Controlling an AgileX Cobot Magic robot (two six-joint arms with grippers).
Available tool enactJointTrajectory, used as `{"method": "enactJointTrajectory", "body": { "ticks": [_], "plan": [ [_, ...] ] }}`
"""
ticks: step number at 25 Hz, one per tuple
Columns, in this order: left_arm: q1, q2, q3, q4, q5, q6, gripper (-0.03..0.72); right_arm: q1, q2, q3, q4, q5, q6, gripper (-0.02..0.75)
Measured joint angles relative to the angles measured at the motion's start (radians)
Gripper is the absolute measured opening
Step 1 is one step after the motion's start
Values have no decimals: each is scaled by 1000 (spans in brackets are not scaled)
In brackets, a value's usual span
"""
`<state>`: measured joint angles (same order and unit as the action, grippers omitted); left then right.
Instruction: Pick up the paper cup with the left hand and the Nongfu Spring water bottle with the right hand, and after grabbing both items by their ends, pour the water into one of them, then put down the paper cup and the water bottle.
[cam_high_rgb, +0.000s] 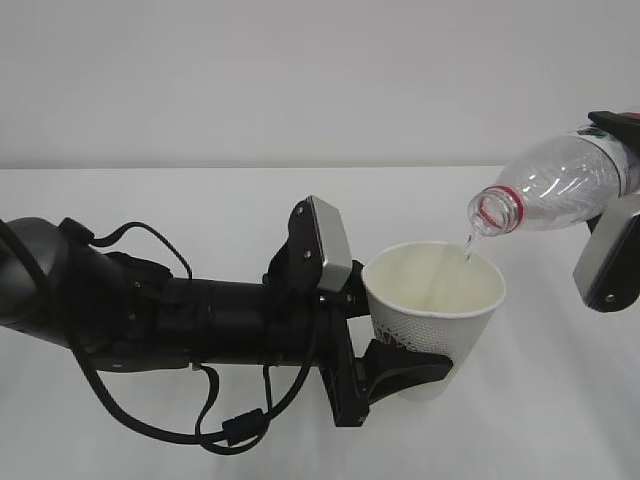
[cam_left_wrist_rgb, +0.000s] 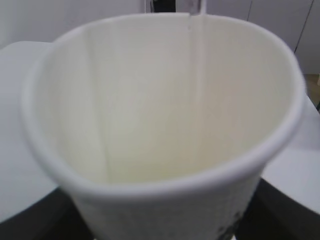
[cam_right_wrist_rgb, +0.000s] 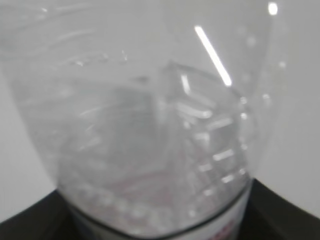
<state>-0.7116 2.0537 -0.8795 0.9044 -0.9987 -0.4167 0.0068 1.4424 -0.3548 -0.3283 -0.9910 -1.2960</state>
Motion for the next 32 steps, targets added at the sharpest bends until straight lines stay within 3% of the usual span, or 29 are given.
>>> {"method": "enactJointTrajectory", "body": {
  "ticks": [32],
  "plan": [
    [0, 0, 0, 0, 0, 0, 522, 0, 0, 0, 21, -5, -21, 484]
  ]
}}
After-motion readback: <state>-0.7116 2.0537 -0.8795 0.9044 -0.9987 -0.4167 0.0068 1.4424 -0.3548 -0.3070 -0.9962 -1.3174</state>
